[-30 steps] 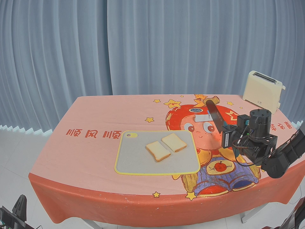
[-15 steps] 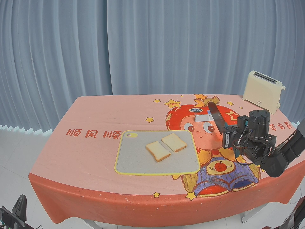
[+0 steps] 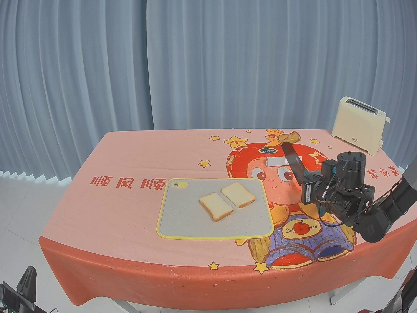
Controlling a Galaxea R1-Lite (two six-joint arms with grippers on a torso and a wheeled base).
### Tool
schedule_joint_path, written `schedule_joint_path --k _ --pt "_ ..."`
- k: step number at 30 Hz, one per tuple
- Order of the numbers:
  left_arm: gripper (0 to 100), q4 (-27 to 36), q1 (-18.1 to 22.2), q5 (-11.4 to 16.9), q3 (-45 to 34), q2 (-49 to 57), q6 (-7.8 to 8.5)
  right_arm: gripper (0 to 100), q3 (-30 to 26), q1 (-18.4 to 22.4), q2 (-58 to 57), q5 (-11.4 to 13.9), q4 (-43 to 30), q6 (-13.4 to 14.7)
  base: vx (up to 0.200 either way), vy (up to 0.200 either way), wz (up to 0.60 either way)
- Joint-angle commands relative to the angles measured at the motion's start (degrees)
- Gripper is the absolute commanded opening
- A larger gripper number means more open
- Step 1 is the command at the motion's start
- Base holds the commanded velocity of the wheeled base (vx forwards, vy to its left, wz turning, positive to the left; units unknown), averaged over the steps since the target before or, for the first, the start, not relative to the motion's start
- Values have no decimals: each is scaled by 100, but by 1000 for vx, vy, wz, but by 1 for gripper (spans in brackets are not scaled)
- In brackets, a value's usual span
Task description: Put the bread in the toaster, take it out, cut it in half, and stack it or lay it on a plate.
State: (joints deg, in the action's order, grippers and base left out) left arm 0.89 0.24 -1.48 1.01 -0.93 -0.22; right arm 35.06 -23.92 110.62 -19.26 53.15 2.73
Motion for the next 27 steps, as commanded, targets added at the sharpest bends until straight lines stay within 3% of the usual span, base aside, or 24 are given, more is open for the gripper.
schedule_joint_path --k 1,27 --pt "0 -1 2 -2 -75 93 -4 0 1 1 12 1 2 -1 0 0 0" --pt "0 -1 2 -2 -75 93 -4 0 62 10 162 1 2 8 0 0 0"
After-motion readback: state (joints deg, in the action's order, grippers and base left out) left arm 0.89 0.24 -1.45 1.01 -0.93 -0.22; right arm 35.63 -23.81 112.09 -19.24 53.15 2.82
